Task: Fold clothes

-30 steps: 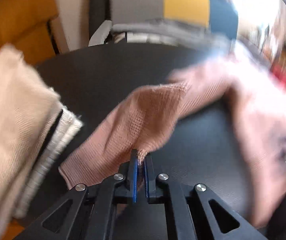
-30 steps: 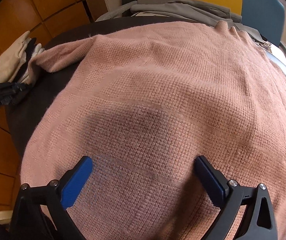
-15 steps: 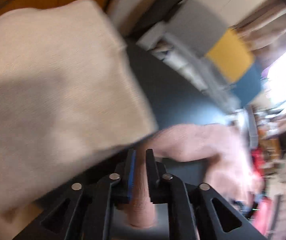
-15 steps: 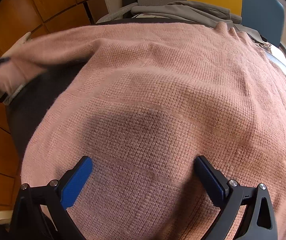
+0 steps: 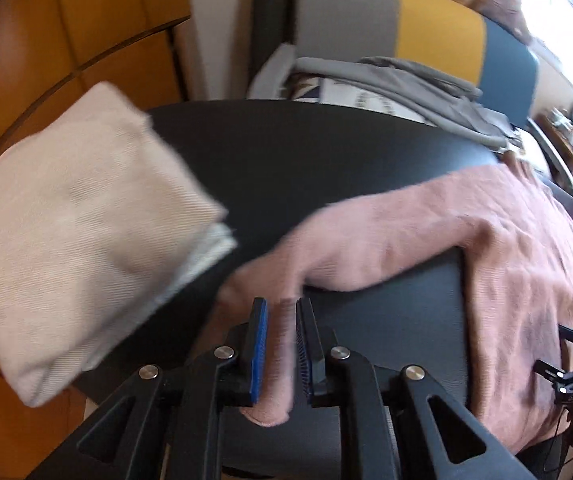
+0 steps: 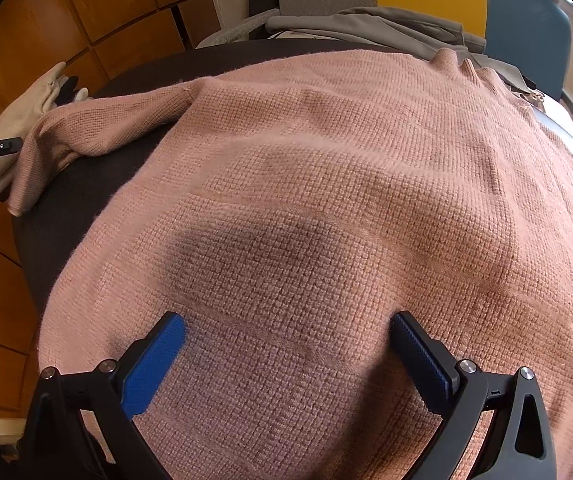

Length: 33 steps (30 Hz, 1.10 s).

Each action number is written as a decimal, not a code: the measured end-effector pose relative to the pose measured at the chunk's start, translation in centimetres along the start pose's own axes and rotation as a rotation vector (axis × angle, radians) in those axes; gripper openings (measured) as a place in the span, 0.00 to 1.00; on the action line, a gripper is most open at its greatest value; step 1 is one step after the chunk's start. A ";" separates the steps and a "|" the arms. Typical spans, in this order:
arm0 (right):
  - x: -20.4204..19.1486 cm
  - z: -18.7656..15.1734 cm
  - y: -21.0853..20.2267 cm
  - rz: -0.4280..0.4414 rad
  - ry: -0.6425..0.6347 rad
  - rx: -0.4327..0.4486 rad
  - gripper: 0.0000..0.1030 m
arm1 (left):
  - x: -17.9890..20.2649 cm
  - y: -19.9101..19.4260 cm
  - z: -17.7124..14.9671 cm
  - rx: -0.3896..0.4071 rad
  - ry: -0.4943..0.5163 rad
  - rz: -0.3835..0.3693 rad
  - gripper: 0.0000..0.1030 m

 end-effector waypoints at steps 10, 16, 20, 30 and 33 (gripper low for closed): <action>0.5 0.7 -0.5 0.008 0.016 -0.010 1.00 | 7.8 1.3 -0.4 -0.013 0.041 -0.139 0.16; 3.0 5.1 -4.1 0.031 0.084 0.126 0.99 | 14.2 2.8 2.1 0.005 0.152 -0.196 0.16; 5.7 8.4 -3.1 -0.039 0.089 0.140 0.99 | 18.6 4.1 3.8 0.002 0.217 -0.216 0.16; 10.5 7.7 0.7 -0.121 0.154 0.082 1.00 | 23.8 11.4 6.2 -0.083 0.270 -0.150 0.20; 9.8 7.9 1.3 -0.141 0.107 0.073 1.00 | 22.9 12.4 6.6 -0.082 0.244 -0.129 0.20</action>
Point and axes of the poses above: each gripper's, at about its wrist camera, not at the fingertips, and y roughly the way its jaws point, x to its right, z to its top, the point moved 9 cm from there along y, roughly the way its jaws point, and after that the axes turned 7 degrees about z, right-handed, at the moved point
